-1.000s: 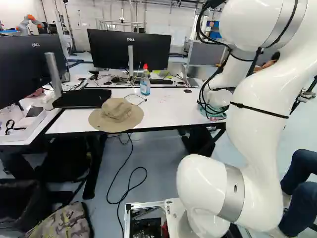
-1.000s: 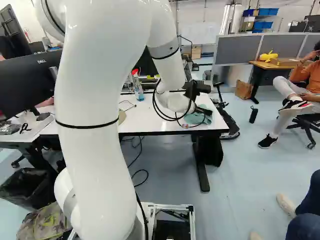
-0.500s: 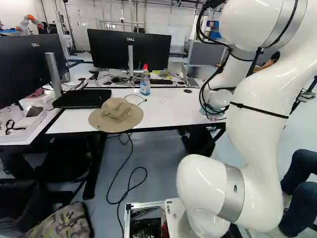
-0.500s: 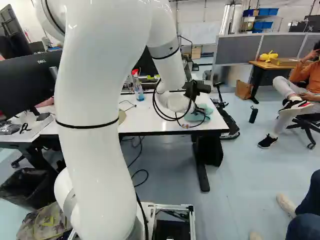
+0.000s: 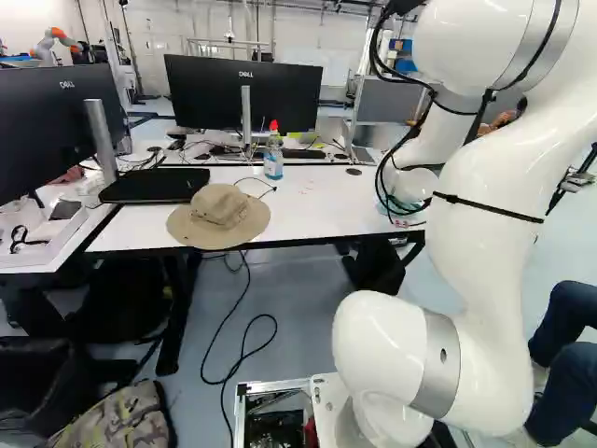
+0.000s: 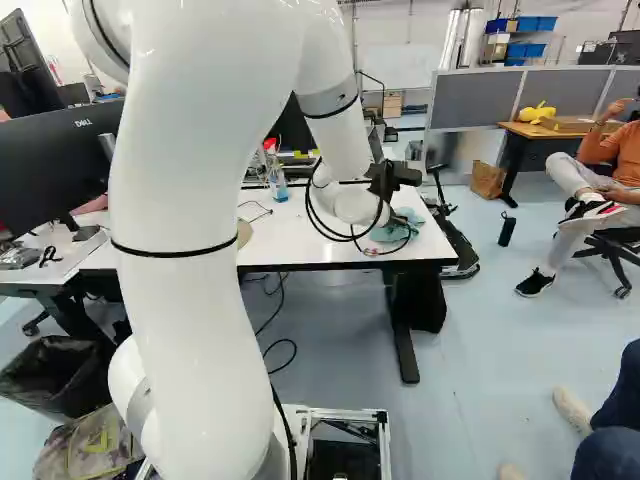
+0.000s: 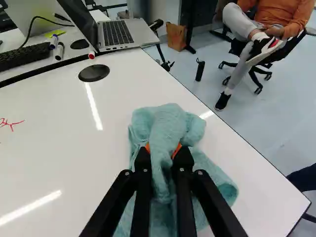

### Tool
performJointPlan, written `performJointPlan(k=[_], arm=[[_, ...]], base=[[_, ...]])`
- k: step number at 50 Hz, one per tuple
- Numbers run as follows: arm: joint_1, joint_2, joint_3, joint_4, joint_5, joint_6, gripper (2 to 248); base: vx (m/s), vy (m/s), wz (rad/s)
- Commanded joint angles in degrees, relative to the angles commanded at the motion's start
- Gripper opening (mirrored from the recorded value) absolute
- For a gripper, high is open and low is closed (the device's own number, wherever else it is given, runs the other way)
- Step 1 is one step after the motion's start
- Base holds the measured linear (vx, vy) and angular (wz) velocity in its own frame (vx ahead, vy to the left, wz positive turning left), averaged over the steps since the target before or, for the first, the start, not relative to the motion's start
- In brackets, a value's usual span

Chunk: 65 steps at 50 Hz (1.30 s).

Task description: Clean the table with the green towel

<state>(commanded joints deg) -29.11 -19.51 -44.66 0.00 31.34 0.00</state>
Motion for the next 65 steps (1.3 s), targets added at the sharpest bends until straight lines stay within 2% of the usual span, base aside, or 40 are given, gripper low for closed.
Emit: performJointPlan(k=[27,65], arm=[[2.16,-1.22,-5.28,0.0,-0.28,0.0,52],[7.42,-2.72,-12.59,0.0,-6.24,0.0,52]], base=[[0.0,0.0,0.0],[0.0,0.0,0.0]])
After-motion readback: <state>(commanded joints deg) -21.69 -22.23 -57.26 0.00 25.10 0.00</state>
